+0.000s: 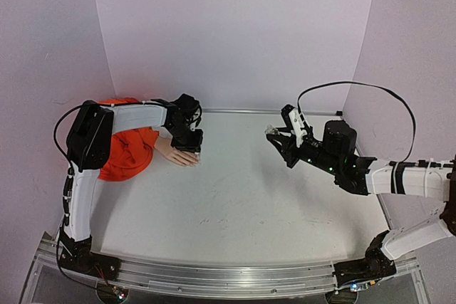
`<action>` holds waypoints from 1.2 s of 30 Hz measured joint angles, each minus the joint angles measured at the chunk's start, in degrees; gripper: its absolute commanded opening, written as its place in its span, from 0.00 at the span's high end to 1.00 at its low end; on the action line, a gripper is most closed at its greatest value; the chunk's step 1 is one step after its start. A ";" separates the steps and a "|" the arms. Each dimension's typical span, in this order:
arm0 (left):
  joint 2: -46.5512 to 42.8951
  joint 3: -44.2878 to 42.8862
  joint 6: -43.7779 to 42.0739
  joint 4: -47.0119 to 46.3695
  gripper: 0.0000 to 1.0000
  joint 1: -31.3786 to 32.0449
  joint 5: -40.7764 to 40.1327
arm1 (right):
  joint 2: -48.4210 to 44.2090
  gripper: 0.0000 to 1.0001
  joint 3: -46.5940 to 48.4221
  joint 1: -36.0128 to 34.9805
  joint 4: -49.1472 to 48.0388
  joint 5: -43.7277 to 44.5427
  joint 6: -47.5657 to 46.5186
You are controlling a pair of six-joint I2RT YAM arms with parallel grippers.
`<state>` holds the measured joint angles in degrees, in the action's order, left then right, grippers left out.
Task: Paint the nails
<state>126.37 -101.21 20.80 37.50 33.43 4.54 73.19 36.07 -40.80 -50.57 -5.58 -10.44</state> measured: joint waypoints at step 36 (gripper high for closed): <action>-2.84 1.97 -0.50 -1.07 1.00 0.11 -1.86 | 0.00 1.00 0.00 0.00 0.00 -0.50 0.17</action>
<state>123.52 -99.24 20.29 36.42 33.54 2.68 73.19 36.07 -40.80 -50.57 -6.09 -10.26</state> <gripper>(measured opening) 0.162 0.220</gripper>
